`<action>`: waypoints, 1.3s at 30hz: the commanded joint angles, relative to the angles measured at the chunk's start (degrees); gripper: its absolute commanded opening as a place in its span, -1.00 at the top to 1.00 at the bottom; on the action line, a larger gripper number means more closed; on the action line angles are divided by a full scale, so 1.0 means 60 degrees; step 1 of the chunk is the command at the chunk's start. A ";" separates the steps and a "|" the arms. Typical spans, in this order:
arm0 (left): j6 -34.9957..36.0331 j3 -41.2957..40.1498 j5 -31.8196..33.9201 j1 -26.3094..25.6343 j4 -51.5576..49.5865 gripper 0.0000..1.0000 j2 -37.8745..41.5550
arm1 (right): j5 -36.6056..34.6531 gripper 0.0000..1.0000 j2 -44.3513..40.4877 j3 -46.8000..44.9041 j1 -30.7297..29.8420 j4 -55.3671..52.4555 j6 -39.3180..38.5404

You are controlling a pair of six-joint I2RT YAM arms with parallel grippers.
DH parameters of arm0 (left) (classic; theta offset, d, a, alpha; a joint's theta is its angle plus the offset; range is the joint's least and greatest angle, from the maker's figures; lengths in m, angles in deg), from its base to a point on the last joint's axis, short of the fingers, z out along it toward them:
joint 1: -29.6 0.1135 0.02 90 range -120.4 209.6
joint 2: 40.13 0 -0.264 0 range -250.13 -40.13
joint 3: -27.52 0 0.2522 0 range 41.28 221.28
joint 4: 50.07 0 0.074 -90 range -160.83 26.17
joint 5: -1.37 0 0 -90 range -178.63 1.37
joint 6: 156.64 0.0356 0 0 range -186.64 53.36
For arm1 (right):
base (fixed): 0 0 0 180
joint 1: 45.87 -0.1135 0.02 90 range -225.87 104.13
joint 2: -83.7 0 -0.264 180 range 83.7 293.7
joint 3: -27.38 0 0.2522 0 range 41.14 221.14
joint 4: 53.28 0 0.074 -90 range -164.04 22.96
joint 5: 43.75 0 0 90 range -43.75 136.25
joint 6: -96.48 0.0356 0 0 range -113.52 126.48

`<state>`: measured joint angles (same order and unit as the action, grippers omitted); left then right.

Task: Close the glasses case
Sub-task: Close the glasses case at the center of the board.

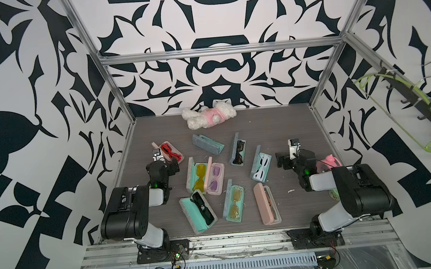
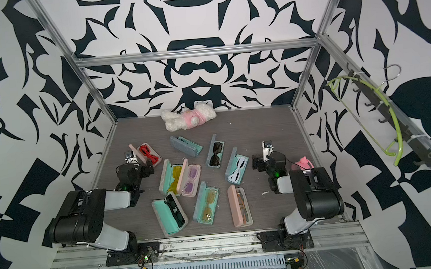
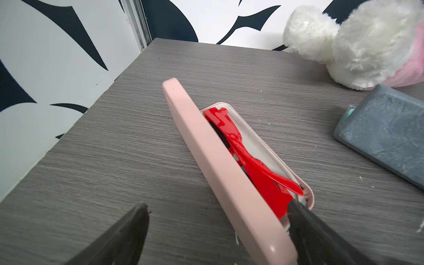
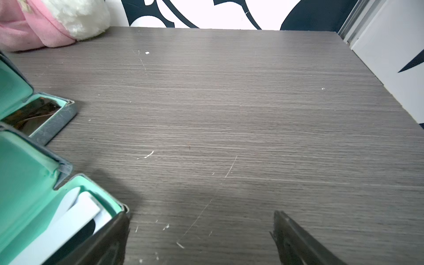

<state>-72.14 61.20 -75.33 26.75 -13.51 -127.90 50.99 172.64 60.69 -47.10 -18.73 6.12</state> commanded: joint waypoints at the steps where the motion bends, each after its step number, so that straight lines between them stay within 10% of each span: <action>1: 0.0098 0.0199 0.0069 0.0050 0.0204 -0.99 -0.0103 | 0.0046 -1.00 -0.0074 0.0242 -0.0036 0.0328 0.0042; 29: 0.0324 0.0305 -0.0236 0.0016 0.0180 -0.99 0.0192 | -0.0395 -0.99 -0.0396 0.0174 -0.0193 0.0303 -0.0010; 35: 0.0173 0.2301 0.0360 -0.0237 -0.4087 -0.99 0.2536 | -0.2599 -1.00 -0.1035 0.3775 -0.0777 -0.7093 0.1455; 39: -0.0256 0.4011 0.0291 -0.0428 -0.6454 -0.98 0.3730 | -0.2944 -0.99 -0.1104 0.5302 -0.1646 -0.8912 0.1784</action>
<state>-71.64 79.34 -74.30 24.89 -39.19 -108.79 38.05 168.05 87.86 -53.59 -56.60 12.90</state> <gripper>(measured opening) 0.992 0.995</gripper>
